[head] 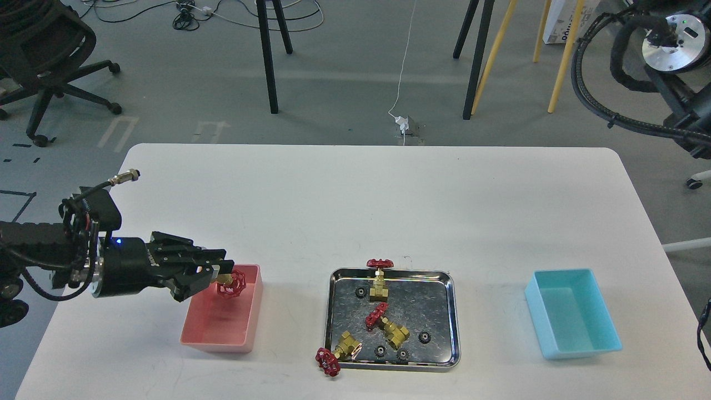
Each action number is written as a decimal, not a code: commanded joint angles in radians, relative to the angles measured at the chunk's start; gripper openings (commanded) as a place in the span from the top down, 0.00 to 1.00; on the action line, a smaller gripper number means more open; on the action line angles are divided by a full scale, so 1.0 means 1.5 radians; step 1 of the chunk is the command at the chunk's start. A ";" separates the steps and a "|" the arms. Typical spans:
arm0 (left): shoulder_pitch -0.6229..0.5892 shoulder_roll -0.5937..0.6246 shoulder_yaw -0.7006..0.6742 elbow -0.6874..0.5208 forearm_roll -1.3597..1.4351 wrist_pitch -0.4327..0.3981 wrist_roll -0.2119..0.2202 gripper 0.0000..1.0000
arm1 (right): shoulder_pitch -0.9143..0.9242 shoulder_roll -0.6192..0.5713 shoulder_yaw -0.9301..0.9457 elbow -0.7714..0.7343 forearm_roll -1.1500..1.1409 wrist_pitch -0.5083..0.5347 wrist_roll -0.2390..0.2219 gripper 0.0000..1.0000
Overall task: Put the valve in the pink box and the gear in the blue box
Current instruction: 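Carry the valve over the pink box and release it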
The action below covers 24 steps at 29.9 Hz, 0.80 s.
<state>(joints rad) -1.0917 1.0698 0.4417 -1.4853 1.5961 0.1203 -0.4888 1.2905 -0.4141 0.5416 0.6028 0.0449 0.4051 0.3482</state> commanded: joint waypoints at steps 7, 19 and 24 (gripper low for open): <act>0.049 -0.020 -0.004 0.055 0.012 0.019 0.000 0.89 | -0.002 -0.006 0.001 0.001 0.001 -0.001 0.000 0.01; 0.083 -0.092 -0.004 0.118 0.007 0.034 0.000 0.88 | -0.014 -0.007 0.002 0.001 0.001 0.000 0.000 0.01; 0.088 -0.113 -0.004 0.149 0.006 0.034 0.000 0.88 | -0.021 -0.008 0.002 0.003 0.001 0.000 0.000 0.01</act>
<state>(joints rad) -0.9664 0.9155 0.4352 -1.2832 1.6045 0.1717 -0.4887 1.2634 -0.4249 0.5445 0.6057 0.0461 0.4038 0.3482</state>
